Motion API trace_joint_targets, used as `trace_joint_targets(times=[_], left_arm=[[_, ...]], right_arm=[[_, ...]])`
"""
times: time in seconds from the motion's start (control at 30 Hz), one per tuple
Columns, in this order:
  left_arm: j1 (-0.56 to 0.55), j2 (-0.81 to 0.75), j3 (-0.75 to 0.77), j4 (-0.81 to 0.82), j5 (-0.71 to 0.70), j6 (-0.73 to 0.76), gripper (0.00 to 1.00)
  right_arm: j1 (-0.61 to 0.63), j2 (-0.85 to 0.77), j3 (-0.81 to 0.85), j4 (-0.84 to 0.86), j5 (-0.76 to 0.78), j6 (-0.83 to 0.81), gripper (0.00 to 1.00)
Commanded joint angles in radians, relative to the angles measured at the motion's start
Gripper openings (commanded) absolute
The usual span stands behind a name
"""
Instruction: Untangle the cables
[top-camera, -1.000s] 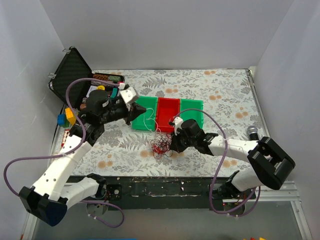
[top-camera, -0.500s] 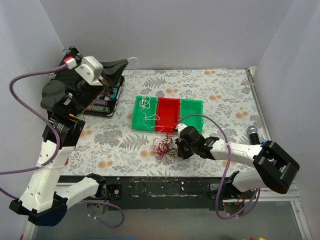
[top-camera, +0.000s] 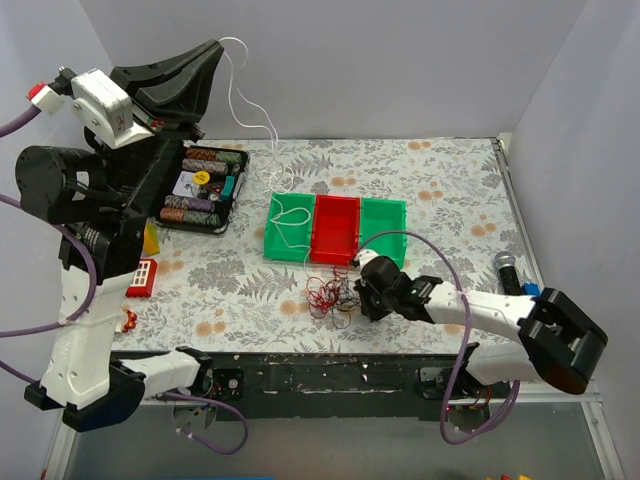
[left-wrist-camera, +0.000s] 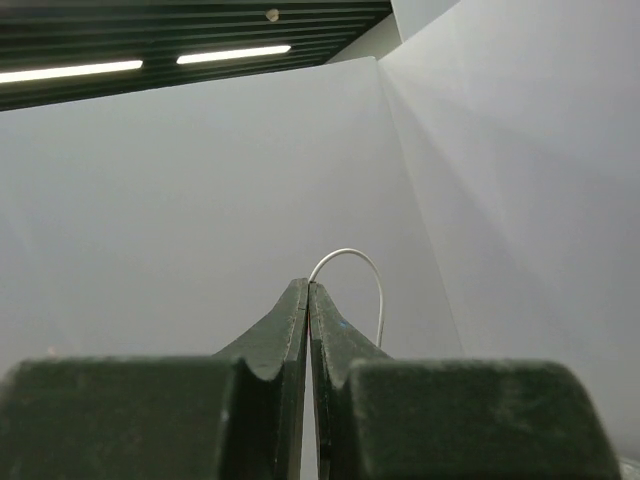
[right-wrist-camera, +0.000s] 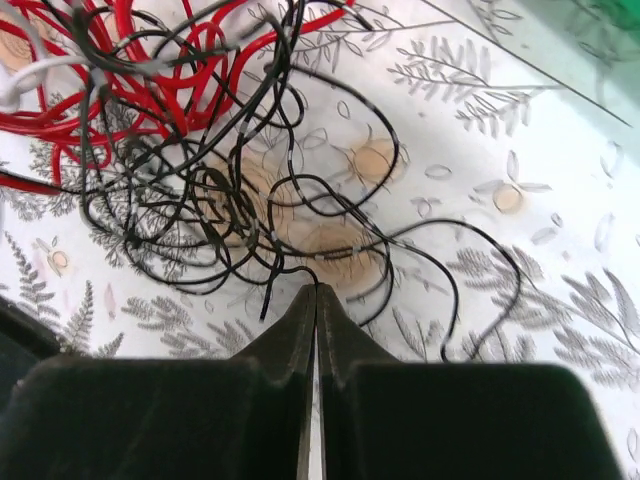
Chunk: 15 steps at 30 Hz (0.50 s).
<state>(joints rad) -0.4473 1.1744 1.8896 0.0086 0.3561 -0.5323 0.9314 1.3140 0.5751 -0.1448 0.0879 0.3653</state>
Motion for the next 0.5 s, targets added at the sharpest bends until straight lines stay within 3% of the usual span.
trace_joint_targets(times=[0.0, 0.07, 0.17, 0.27, 0.43, 0.47], left_arm=[[-0.002, -0.019, -0.013, -0.002, 0.118, -0.018, 0.0], [-0.002, -0.041, -0.059, -0.002, 0.164, -0.023, 0.0], [-0.002, -0.053, -0.093, -0.002, 0.198, -0.034, 0.0], [-0.004, -0.056, -0.098, -0.002, 0.211, -0.032, 0.0], [-0.004, -0.061, -0.098, -0.004, 0.236, -0.029, 0.0], [-0.004, -0.059, -0.096, -0.002, 0.238, -0.028, 0.0]], right_arm=[[0.007, -0.18, 0.058, -0.075, 0.085, -0.028, 0.17], [0.007, -0.272, 0.095, -0.004, 0.079, -0.075, 0.35], [0.007, -0.337, 0.161, 0.072, 0.064, -0.13, 0.53], [0.007, -0.357, 0.18, 0.134, 0.027, -0.17, 0.61], [0.014, -0.421, 0.053, 0.471, -0.13, -0.212, 0.7], [0.018, -0.435, 0.013, 0.55, -0.151, -0.224, 0.75]])
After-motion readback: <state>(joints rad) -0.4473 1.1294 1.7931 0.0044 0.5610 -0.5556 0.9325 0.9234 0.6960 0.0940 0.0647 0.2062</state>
